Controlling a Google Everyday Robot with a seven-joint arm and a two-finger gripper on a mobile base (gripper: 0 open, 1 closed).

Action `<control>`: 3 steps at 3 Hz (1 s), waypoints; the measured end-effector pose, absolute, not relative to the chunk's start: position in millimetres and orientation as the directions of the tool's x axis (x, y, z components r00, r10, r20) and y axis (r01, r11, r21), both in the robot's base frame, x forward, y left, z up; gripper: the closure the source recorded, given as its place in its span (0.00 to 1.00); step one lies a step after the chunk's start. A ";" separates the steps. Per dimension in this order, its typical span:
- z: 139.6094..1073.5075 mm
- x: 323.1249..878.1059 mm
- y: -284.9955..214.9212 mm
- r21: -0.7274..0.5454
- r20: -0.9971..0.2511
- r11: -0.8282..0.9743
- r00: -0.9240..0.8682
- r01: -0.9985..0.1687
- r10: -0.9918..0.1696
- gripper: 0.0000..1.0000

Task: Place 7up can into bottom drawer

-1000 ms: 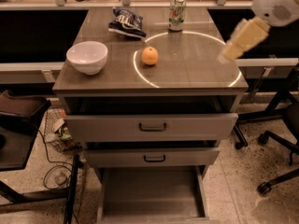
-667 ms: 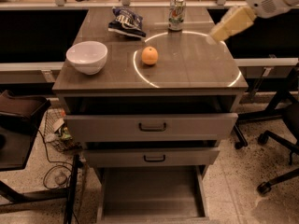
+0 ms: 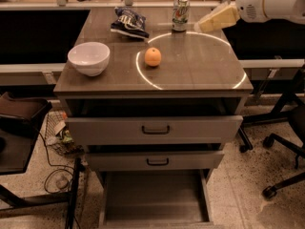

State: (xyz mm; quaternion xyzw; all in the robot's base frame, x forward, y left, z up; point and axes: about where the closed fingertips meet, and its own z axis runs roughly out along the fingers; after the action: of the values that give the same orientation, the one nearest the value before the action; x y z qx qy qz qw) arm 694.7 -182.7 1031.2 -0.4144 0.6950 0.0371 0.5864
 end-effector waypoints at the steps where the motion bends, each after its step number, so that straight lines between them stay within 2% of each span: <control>1: 1031.1 694.7 -182.6 -0.434 -0.846 0.654 0.031 -0.620 -0.533 0.00; 2: 1022.3 724.6 -174.6 -0.369 -0.896 0.694 0.039 -0.618 -0.442 0.00; 3: 1007.2 794.4 -168.3 -0.266 -0.956 0.753 0.065 -0.601 -0.287 0.00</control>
Offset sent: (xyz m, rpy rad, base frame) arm 0.0875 0.0144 -0.0240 0.3084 -0.0258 -0.0029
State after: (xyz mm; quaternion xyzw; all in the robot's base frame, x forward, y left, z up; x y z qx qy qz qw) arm 794.4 -168.3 1007.2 -0.3297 0.6731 0.1208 0.6508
